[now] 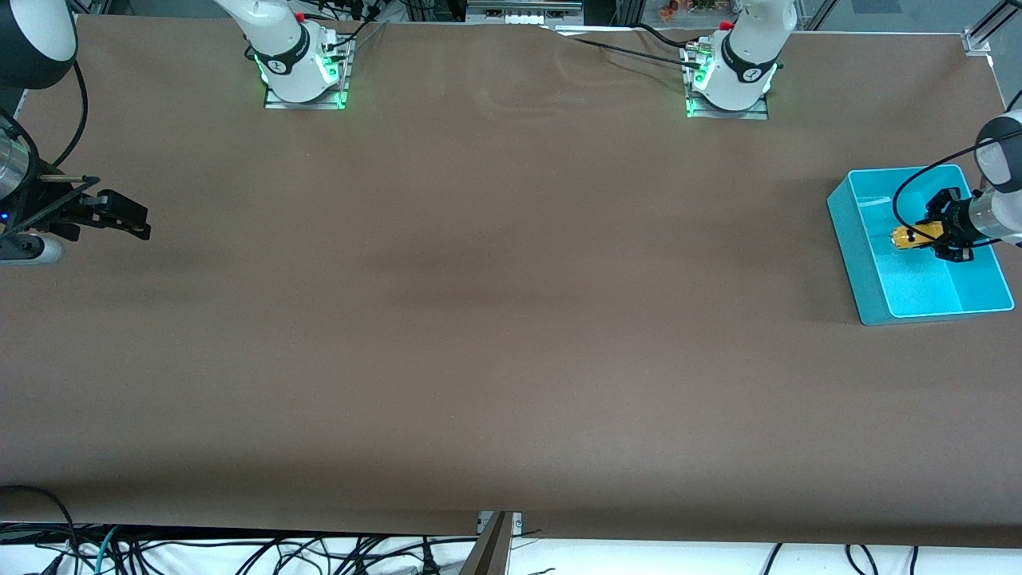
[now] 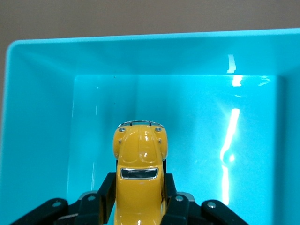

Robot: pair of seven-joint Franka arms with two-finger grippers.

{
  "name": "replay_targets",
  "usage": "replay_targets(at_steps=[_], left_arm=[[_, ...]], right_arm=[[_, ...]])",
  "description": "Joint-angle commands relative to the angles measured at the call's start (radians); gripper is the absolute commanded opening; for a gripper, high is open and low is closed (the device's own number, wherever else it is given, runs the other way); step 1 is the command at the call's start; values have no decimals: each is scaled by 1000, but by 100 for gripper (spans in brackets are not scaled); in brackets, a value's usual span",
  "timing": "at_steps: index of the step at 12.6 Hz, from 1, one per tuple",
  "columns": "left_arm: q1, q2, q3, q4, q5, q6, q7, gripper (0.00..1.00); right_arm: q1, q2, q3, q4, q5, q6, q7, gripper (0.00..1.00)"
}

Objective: Wind and store yellow beetle car
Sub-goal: 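Lift the car with the left gripper and lower it into the box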

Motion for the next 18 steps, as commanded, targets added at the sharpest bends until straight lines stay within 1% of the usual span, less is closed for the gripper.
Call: replay_targets(at_steps=[1,3,4,6,7,8,9,10,12,14,16,17,18], left_arm=[[-1,-44,15,-115,25,89,5,0],[-1,-50,22,-155,28,102,5,0],[-1,-57,25,-185,28,128,5,0],[-6,-59,55,-227,63,166,5,0],[-6,-59,57,-250,73,186,5,0],[-6,-58,57,-253,74,191,5,5],[-6,-56,57,-255,74,189,5,32],[-9,-59,57,-253,74,191,5,99],[-41,-68,57,-226,73,186,4,100],[-61,-70,54,-161,73,140,1,100],[-96,-88,46,-42,71,-28,2,100],[-128,-105,45,36,60,-150,7,100],[-168,-113,28,116,48,-267,22,100]], right_arm=[[-4,-10,3,-8,0,5,10,100],[-4,-10,3,-8,0,3,9,100],[-4,-10,3,-8,0,5,10,100],[-3,-10,3,-8,0,5,12,100],[-3,-8,3,-8,0,3,10,100],[-3,-10,3,-8,0,5,10,100],[-3,-8,3,-8,0,5,7,100],[-3,-8,3,-8,0,5,6,100],[-3,-8,3,-8,0,5,6,100],[-3,-8,3,-8,0,5,7,100],[-4,-8,3,-8,0,5,7,100],[-4,-8,3,-8,0,5,7,100],[-3,-8,3,-8,0,5,7,100]])
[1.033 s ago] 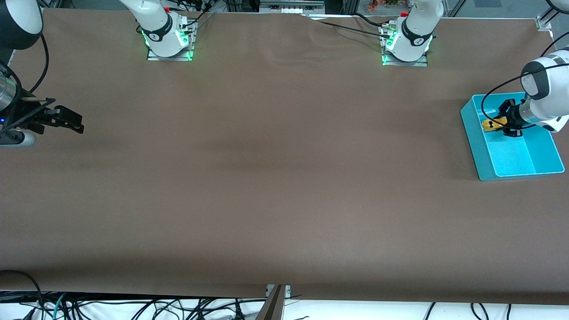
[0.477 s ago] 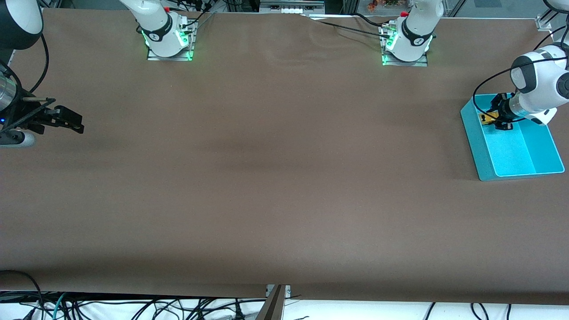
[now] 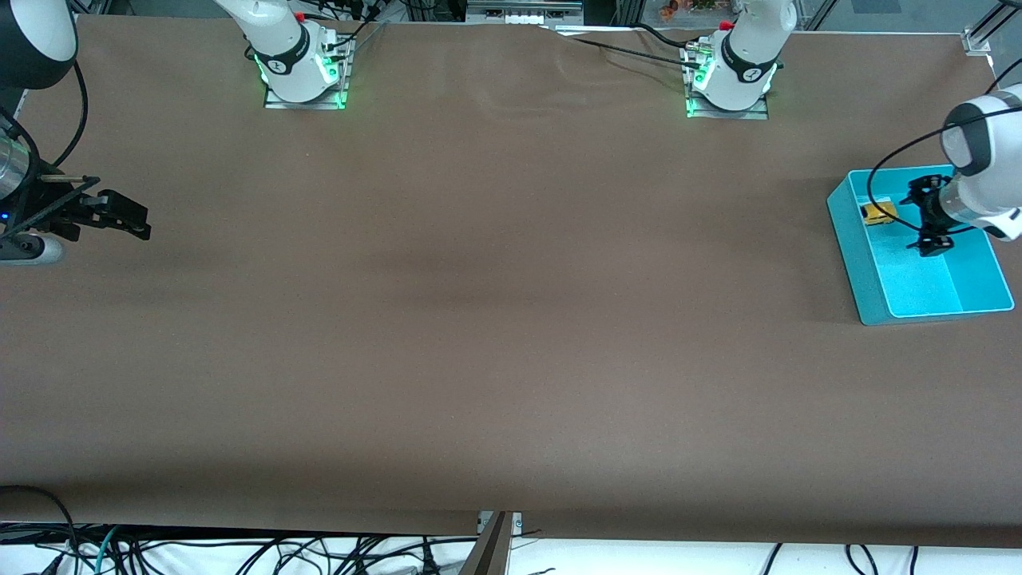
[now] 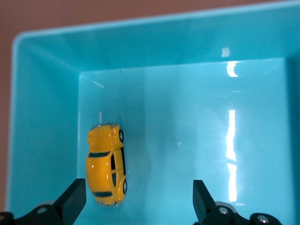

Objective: Wind and store yellow beetle car
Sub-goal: 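Lift the car with the left gripper and lower it into the box, then open the left gripper to release the car in the box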

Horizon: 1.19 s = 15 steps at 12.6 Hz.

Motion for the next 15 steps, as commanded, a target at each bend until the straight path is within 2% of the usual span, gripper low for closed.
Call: replay_targets(at_steps=[1,2,4,6,8,10,12,13,15], left_arm=[[-87,-30,-42,204,-21,-290,36,100],[-116,-33,-79,268,-38,-368,44,100],[-228,-84,-87,344,-96,-447,65,100],[-281,-125,-93,361,-208,-458,149,100],[-287,-176,-129,365,-271,-476,230,100],[-291,-230,-131,376,-309,-556,475,100],[-298,-233,-140,428,-329,-553,623,100],[-314,-202,-140,471,-339,-526,640,100],[-339,-176,-174,503,-267,-513,663,100]], right_arm=[[-4,-9,3,-8,0,5,7,100],[-4,-9,3,-8,0,5,6,100],[-4,-9,4,-8,0,5,7,100],[-4,-9,3,-8,0,6,7,100],[-4,-9,3,-8,0,5,6,100],[-4,-9,3,-8,0,3,6,100],[-4,-9,3,-8,0,3,6,100],[-4,-9,3,-8,0,5,6,100],[-4,-9,3,-8,-1,5,4,100]])
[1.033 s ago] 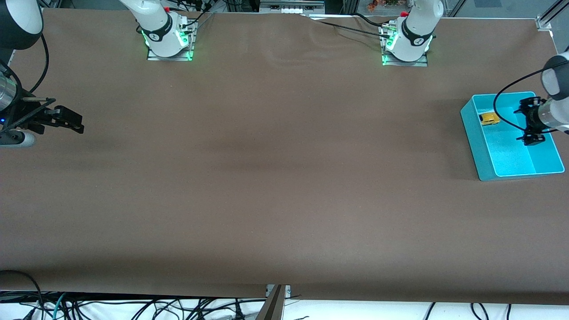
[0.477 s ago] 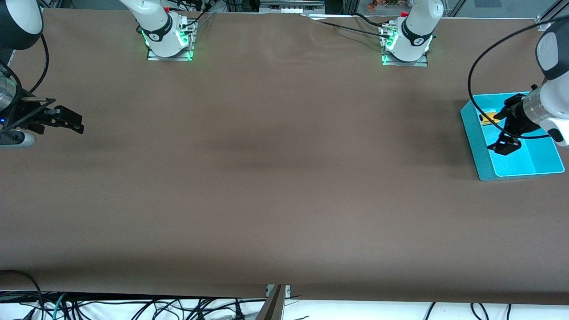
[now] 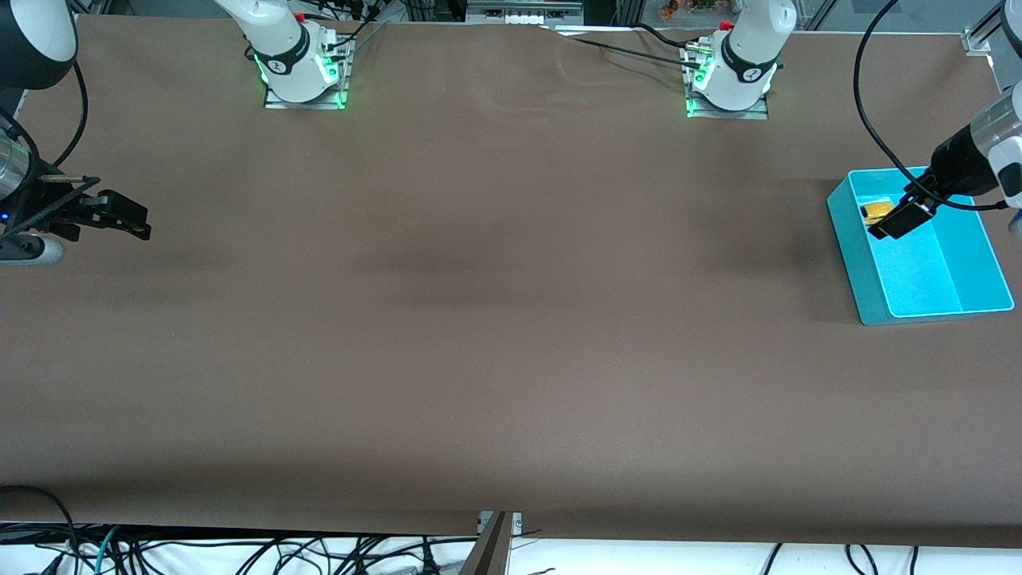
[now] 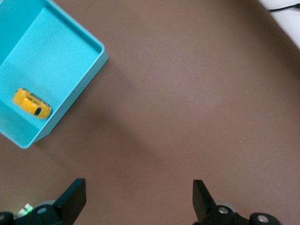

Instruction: Wind and store yellow beetle car

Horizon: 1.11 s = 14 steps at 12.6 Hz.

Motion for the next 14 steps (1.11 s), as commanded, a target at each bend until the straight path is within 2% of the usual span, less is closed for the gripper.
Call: replay_targets(at_steps=[1,5,7,10,14], left_arm=[[-25,46,-37,57,63,-1,75,100],[-22,21,-36,66,59,-70,421,100],[-21,9,-33,69,59,-98,442,100],[-21,4,-30,127,65,-219,514,100],[-19,-5,-27,129,62,-228,489,100]], right_arm=[[-4,-9,3,-8,-1,5,4,100],[-4,-7,3,-8,-1,5,4,100],[-4,-9,3,-8,-1,5,4,100],[-4,-9,3,-8,0,5,4,100],[-4,-9,3,-8,0,5,4,100]])
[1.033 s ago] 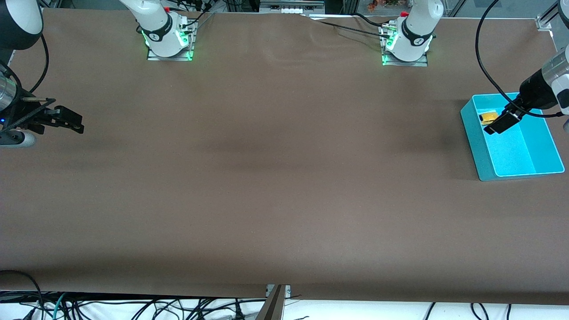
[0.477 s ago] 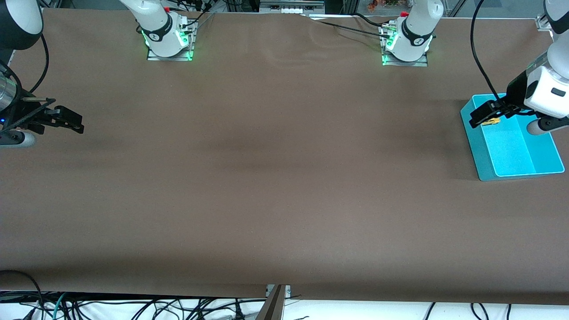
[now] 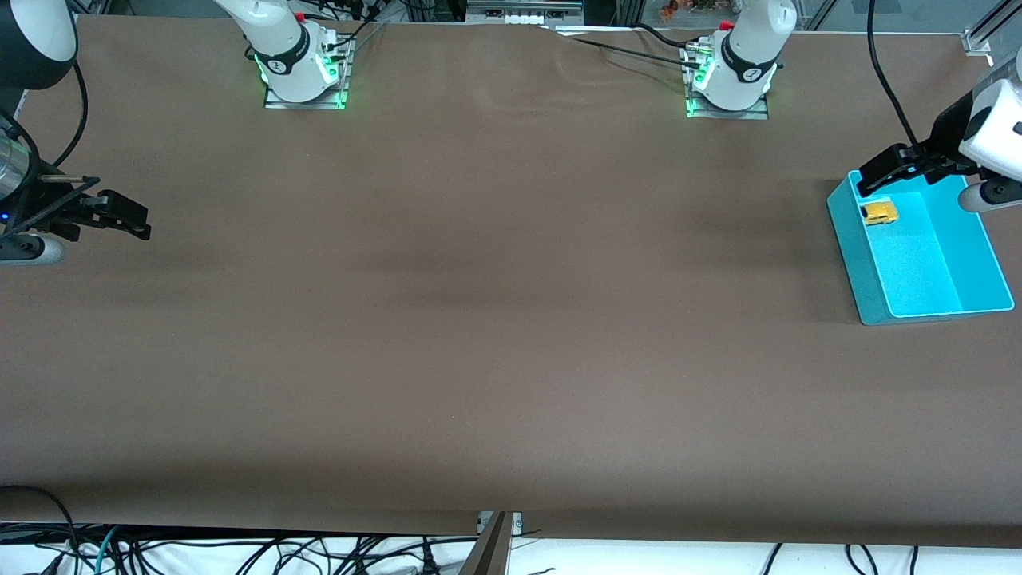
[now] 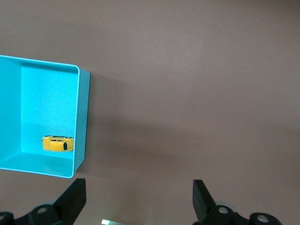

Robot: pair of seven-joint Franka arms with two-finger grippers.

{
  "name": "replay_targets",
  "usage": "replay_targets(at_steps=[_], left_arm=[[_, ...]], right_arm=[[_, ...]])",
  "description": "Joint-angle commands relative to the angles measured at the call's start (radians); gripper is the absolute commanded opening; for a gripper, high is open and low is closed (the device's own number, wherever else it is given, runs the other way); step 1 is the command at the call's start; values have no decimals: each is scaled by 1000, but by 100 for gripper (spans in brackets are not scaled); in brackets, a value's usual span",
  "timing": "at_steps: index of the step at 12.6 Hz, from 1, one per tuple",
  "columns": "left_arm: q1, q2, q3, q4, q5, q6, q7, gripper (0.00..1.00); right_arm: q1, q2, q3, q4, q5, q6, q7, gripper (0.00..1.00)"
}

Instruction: Wind and store yellow beetle car

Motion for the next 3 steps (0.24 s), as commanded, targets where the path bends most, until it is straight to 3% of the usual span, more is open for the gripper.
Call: replay_targets(at_steps=[1,3], left_arm=[[3,-1,0,14,20,-21,12,100],[3,-9,0,8,20,-24,9,100]], right_arm=[[-4,-9,3,-8,0,5,4,100],[-4,-9,3,-8,0,5,4,100]])
